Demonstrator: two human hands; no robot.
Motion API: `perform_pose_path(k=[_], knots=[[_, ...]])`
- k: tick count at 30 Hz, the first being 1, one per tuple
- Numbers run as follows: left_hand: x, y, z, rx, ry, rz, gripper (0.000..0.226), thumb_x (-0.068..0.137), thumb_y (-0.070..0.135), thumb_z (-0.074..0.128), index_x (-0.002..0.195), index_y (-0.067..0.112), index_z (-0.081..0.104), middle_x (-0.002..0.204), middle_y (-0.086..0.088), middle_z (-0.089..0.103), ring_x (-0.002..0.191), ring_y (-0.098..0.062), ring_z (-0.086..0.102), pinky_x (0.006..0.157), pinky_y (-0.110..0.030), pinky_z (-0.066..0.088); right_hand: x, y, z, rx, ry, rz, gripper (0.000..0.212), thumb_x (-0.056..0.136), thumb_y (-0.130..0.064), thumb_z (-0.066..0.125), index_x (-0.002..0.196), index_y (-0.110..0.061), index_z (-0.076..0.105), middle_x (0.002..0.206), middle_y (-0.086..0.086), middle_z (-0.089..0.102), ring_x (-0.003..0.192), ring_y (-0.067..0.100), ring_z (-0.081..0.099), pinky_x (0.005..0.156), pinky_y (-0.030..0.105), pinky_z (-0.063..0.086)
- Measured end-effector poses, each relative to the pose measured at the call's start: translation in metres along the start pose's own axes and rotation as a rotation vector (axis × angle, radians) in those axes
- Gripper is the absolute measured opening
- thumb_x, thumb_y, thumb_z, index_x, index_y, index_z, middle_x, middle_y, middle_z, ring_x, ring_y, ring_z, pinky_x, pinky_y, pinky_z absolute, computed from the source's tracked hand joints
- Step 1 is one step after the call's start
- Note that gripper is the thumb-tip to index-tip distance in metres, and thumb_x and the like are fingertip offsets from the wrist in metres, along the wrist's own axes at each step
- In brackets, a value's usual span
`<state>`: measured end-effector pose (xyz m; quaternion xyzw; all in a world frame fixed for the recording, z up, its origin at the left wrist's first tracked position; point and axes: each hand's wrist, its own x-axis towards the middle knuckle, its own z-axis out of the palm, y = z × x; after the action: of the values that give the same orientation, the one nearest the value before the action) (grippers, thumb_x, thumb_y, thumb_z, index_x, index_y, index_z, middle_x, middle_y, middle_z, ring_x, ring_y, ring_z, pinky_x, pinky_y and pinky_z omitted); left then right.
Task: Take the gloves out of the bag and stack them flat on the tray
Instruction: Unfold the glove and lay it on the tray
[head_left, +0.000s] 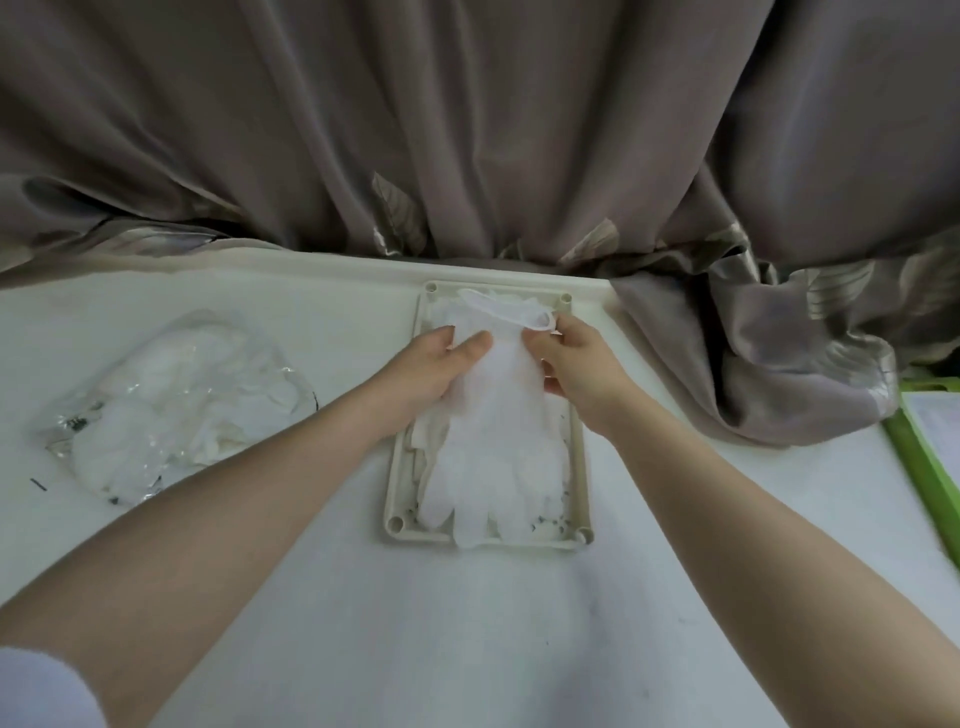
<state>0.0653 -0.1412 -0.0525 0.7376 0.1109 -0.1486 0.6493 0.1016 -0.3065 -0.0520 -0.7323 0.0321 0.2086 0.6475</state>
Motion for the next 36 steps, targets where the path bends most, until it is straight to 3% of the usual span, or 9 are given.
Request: perform_pose_path(k=[9, 12, 16, 19, 22, 28, 31, 33, 36], knots=[[0.022, -0.026, -0.018, 0.364, 0.160, 0.053, 0.024, 0.087, 0.019, 0.065, 0.106, 0.019, 0.050, 0.089, -0.002, 0.060, 0.077, -0.019, 0.058, 0.066, -0.027, 0.044, 0.047, 0.019, 0.014, -0.263, 0.270, -0.027, 0.009, 0.091, -0.017, 0.050, 0.096, -0.011, 0.054, 0.078, -0.001, 0.056, 0.075, 0.021, 0.054, 0.067, 0.033, 0.045], [0.020, -0.042, -0.019, 0.925, 0.320, 0.389, 0.047, 0.084, 0.028, 0.063, 0.123, 0.008, 0.047, 0.106, -0.010, 0.053, 0.090, -0.026, 0.055, 0.075, -0.033, 0.043, 0.041, 0.028, 0.016, -0.405, 0.287, -0.093, 0.034, 0.093, -0.013, 0.052, 0.126, -0.011, 0.045, 0.110, 0.002, 0.056, 0.102, 0.024, 0.055, 0.090, 0.036, 0.045], [0.019, -0.051, -0.010, 1.209, 0.269, 0.818, 0.038, 0.079, 0.035, 0.045, 0.108, 0.014, 0.059, 0.127, -0.007, 0.042, 0.113, -0.026, 0.041, 0.091, -0.037, 0.030, 0.011, 0.053, 0.022, -0.866, 0.366, -0.619, 0.042, 0.084, -0.012, 0.052, 0.125, -0.005, 0.048, 0.135, 0.022, 0.044, 0.121, 0.035, 0.043, 0.100, 0.041, 0.036], [0.021, -0.050, -0.007, 1.380, 0.006, 0.634, 0.058, 0.088, 0.050, 0.040, 0.135, 0.016, 0.048, 0.156, -0.003, 0.019, 0.141, -0.021, 0.011, 0.110, -0.039, 0.005, -0.001, 0.071, 0.025, -1.005, 0.003, -0.731, 0.056, 0.085, -0.030, 0.039, 0.133, -0.002, 0.044, 0.139, 0.023, 0.043, 0.129, 0.033, 0.041, 0.107, 0.048, 0.035], [0.020, -0.053, -0.016, 1.528, -0.152, 0.262, 0.101, 0.079, 0.077, 0.035, 0.151, 0.017, -0.001, 0.158, 0.005, -0.017, 0.143, -0.018, -0.022, 0.110, -0.044, -0.021, -0.006, 0.073, 0.012, -1.163, -0.301, -0.332, 0.099, 0.078, -0.072, 0.021, 0.152, -0.008, 0.004, 0.161, 0.006, 0.003, 0.147, 0.015, 0.000, 0.119, 0.045, -0.004], [0.008, -0.058, -0.042, 1.614, -0.138, 0.155, 0.121, 0.066, 0.087, 0.038, 0.150, 0.015, -0.010, 0.158, 0.001, -0.018, 0.142, -0.022, -0.026, 0.112, -0.047, -0.020, -0.012, 0.057, 0.005, -1.447, -0.397, -0.065, 0.139, 0.058, -0.084, 0.057, 0.148, -0.012, -0.020, 0.157, 0.002, -0.025, 0.144, 0.016, -0.024, 0.115, 0.050, -0.015], [-0.009, -0.052, -0.055, 1.475, -0.039, 0.359, 0.103, 0.075, 0.078, 0.035, 0.150, 0.010, 0.016, 0.159, -0.004, 0.007, 0.146, -0.022, -0.004, 0.116, -0.038, -0.006, -0.024, 0.031, 0.012, -1.421, -0.328, -0.010, 0.113, 0.068, -0.083, 0.049, 0.150, -0.012, 0.017, 0.160, 0.007, -0.001, 0.146, 0.025, 0.010, 0.118, 0.046, 0.011], [-0.022, -0.051, -0.067, 1.306, 0.085, 0.572, 0.072, 0.082, 0.060, 0.035, 0.124, 0.006, 0.057, 0.140, -0.011, 0.046, 0.137, -0.026, 0.028, 0.111, -0.041, 0.023, -0.032, 0.017, 0.020, -1.356, -0.132, -0.110, 0.073, 0.086, -0.068, 0.041, 0.131, -0.011, 0.048, 0.144, 0.009, 0.036, 0.123, 0.027, 0.046, 0.099, 0.038, 0.040], [-0.039, -0.059, -0.092, 1.209, 0.251, 0.783, 0.032, 0.087, 0.030, 0.043, 0.086, 0.007, 0.066, 0.116, -0.013, 0.061, 0.119, -0.027, 0.041, 0.095, -0.041, 0.036, -0.044, 0.001, 0.049, -1.255, 0.055, -0.338, 0.038, 0.098, -0.040, 0.041, 0.102, -0.007, 0.059, 0.107, 0.005, 0.055, 0.091, 0.026, 0.058, 0.069, 0.033, 0.048]])
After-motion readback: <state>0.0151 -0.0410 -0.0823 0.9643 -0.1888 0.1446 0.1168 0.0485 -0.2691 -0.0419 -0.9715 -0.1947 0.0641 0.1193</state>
